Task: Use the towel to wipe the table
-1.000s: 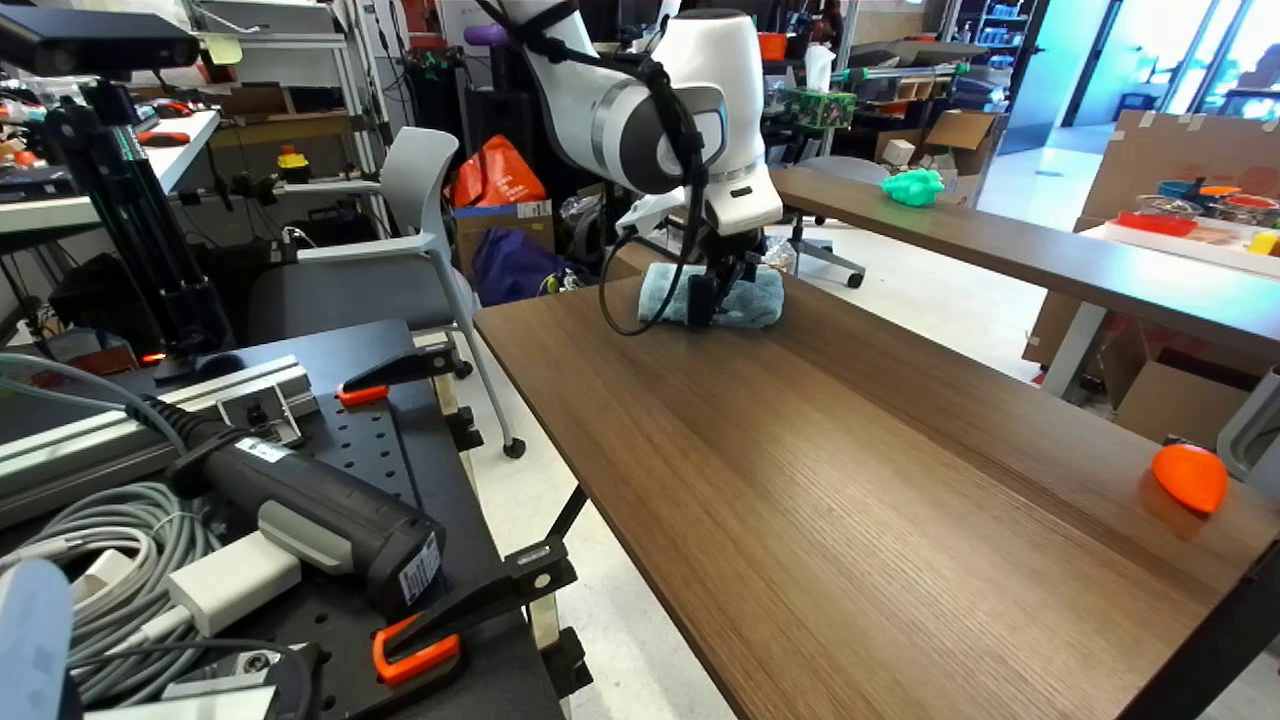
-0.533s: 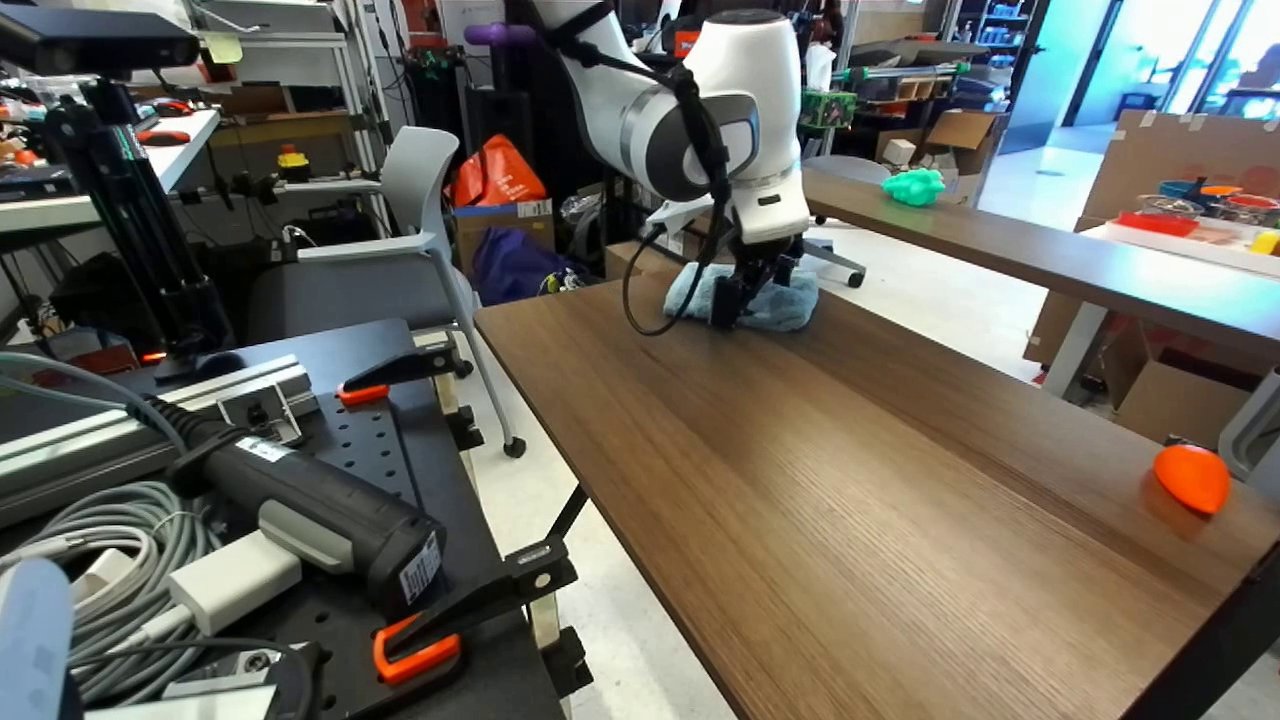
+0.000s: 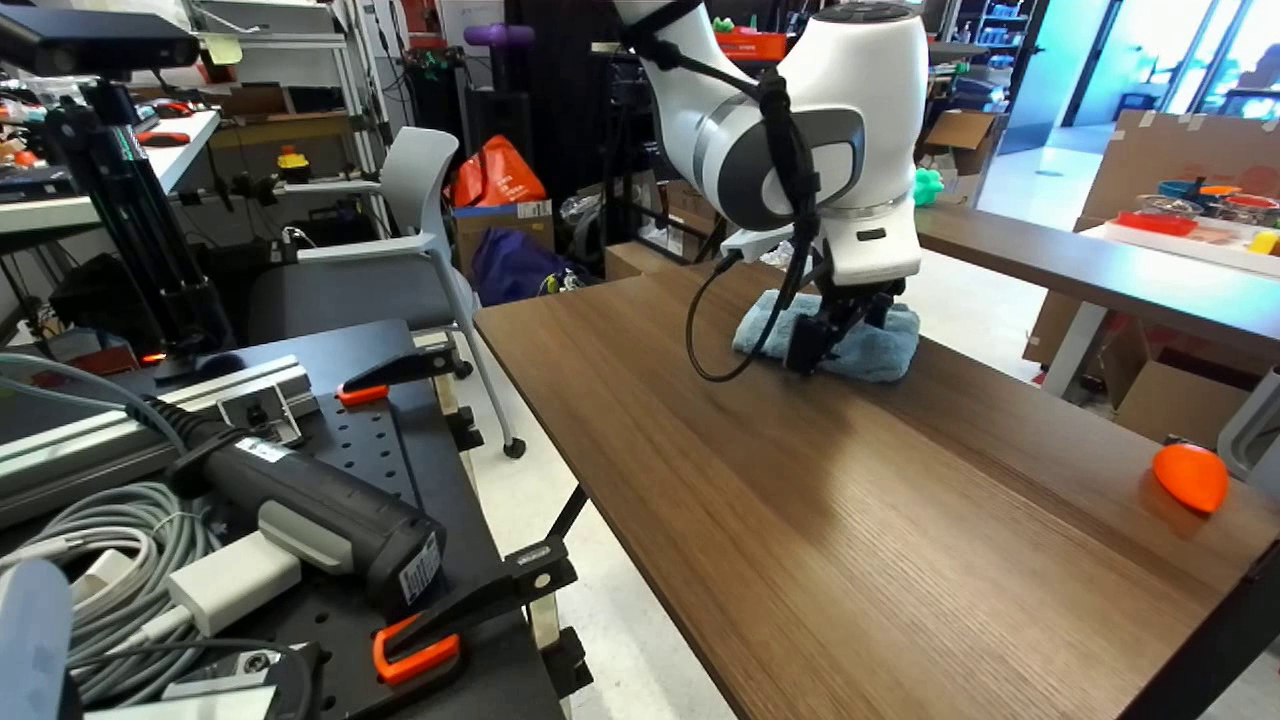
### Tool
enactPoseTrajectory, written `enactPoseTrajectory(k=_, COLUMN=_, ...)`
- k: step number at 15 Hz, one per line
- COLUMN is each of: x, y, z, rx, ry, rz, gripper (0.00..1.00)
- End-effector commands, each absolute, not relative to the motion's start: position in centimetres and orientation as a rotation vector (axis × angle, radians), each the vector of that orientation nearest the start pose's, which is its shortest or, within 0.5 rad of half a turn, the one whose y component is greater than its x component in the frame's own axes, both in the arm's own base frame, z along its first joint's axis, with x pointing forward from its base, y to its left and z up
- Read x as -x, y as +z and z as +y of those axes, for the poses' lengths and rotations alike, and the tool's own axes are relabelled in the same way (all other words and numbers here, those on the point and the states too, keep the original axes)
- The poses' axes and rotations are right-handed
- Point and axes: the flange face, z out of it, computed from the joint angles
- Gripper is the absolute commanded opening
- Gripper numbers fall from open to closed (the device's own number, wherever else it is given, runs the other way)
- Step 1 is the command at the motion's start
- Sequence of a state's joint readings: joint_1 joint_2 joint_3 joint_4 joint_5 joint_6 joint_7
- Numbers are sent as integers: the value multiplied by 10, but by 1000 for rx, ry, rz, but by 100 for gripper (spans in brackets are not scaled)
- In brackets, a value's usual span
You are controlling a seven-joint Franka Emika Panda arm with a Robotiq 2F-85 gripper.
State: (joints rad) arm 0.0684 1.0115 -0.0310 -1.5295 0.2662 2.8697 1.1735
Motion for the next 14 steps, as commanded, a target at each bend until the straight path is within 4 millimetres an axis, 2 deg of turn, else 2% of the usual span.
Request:
enactPoseTrajectory(k=1, x=-712, y=61, z=9, rx=2293, ry=-295, rz=1694, gripper=100)
enactPoseTrajectory(k=6, x=-713, y=61, z=12, rx=2383, ry=-258, rz=1508, gripper=100)
enactPoseTrajectory(k=7, x=-695, y=69, z=80, rx=2415, ry=-252, rz=1455, gripper=100)
enactPoseTrajectory(k=8, x=-694, y=69, z=88, rx=2412, ry=-229, rz=1431, gripper=100)
enactPoseTrajectory(k=9, x=-689, y=71, z=106, rx=2422, ry=-212, rz=1397, gripper=100)
enactPoseTrajectory(k=11, x=-675, y=70, z=158, rx=2455, ry=-155, rz=1301, gripper=100)
enactPoseTrajectory(k=14, x=-642, y=68, z=235, rx=2522, ry=-103, rz=1152, gripper=100)
